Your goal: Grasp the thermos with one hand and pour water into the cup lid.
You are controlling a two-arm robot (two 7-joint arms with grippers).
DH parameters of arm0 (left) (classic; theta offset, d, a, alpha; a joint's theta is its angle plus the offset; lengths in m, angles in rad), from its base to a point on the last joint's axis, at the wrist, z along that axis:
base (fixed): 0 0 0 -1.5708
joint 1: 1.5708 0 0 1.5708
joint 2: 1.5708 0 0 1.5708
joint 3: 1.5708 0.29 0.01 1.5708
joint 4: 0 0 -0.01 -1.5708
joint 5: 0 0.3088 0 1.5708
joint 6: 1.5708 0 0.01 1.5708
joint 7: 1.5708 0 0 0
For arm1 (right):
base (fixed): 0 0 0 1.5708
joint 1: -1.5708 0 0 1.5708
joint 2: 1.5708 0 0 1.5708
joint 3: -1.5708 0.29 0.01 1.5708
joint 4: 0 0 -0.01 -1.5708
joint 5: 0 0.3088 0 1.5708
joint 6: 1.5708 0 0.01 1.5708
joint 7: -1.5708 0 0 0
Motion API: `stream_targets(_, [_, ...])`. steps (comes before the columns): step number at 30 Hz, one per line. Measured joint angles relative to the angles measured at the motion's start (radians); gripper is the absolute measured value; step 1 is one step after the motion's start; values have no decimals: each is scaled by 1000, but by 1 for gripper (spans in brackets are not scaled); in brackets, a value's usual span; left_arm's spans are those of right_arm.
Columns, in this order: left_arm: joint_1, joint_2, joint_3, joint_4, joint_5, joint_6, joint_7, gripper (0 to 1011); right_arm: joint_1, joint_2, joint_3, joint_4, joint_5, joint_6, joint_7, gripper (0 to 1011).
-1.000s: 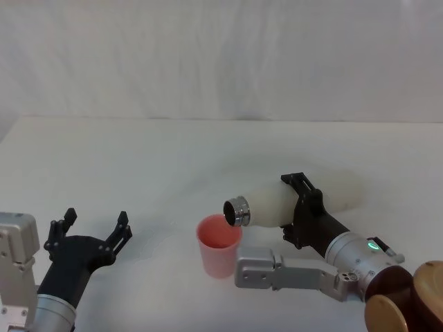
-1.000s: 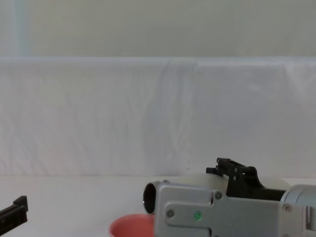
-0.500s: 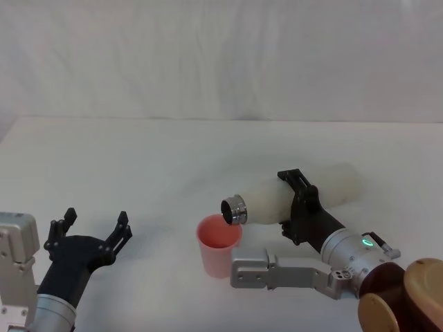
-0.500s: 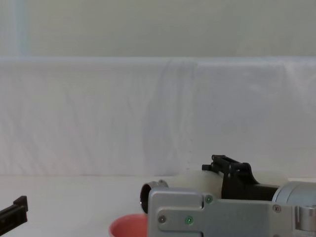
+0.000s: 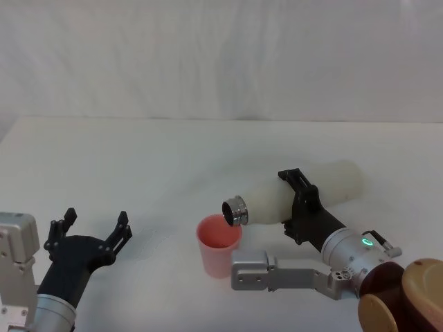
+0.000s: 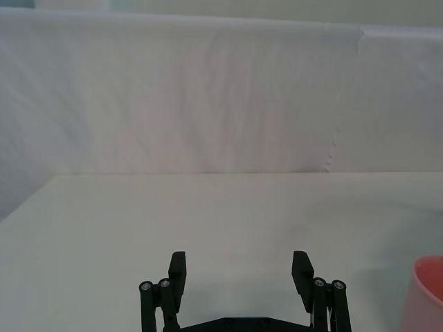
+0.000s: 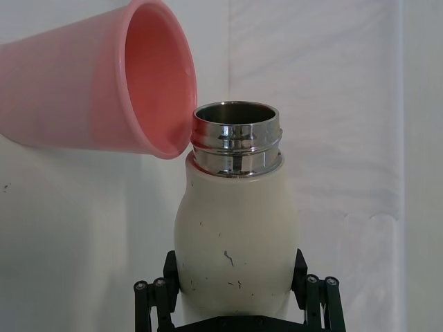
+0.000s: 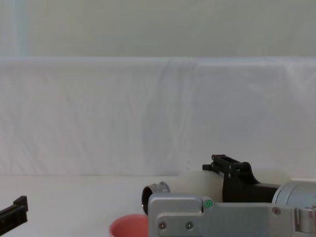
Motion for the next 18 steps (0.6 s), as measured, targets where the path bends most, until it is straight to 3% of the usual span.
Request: stream_targets(18, [0, 0, 0, 0, 0, 0, 0, 1001, 6, 5, -6, -7, -19, 2, 7, 956])
